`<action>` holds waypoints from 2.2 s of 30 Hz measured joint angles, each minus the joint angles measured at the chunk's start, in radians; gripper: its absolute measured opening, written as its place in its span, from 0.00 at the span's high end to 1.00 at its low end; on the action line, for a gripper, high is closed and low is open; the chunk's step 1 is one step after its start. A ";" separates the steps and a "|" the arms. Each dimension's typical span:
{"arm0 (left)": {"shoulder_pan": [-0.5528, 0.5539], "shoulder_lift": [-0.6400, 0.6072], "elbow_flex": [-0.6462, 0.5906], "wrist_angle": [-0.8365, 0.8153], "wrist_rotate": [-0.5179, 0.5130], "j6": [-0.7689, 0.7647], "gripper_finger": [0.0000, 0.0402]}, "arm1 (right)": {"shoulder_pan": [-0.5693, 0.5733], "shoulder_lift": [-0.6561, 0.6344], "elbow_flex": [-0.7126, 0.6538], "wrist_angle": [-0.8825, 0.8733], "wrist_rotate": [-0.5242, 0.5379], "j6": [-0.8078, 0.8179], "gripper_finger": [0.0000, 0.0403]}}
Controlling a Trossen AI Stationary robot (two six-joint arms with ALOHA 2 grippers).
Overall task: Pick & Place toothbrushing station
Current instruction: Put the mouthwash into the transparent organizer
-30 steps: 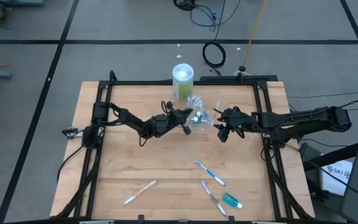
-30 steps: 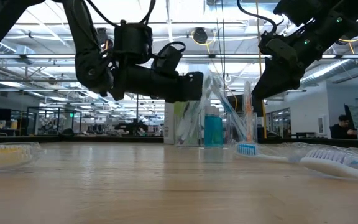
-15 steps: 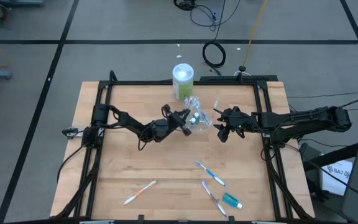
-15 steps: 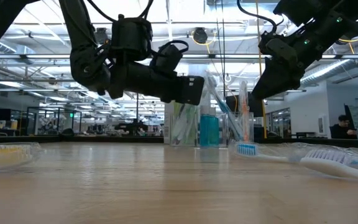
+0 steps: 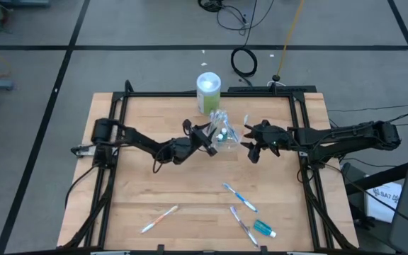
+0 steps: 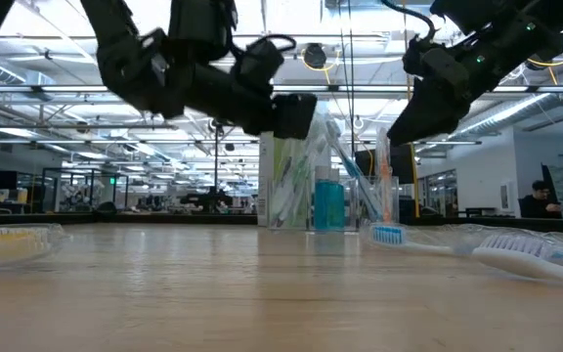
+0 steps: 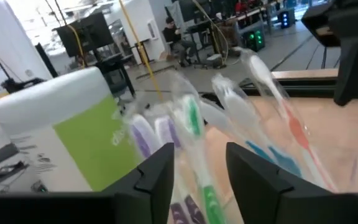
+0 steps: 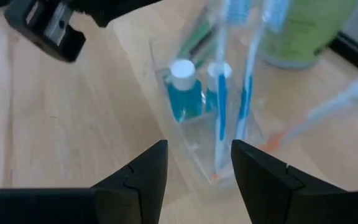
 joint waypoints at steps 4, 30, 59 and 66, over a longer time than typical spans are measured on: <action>-0.014 -0.114 0.000 -0.201 0.008 -0.063 0.60 | 0.000 0.000 0.000 0.029 -0.048 -0.016 0.58; -0.013 -0.494 0.000 -0.802 0.162 -0.297 0.59 | 0.625 0.341 0.366 -0.058 0.060 -0.056 0.58; 0.027 -0.496 0.000 -0.627 0.286 -0.180 0.59 | 0.918 0.622 0.422 -0.383 -0.592 1.417 0.53; 0.071 -0.496 0.000 -0.618 0.368 -0.197 0.59 | 0.915 0.622 0.422 -0.346 -0.492 1.341 0.47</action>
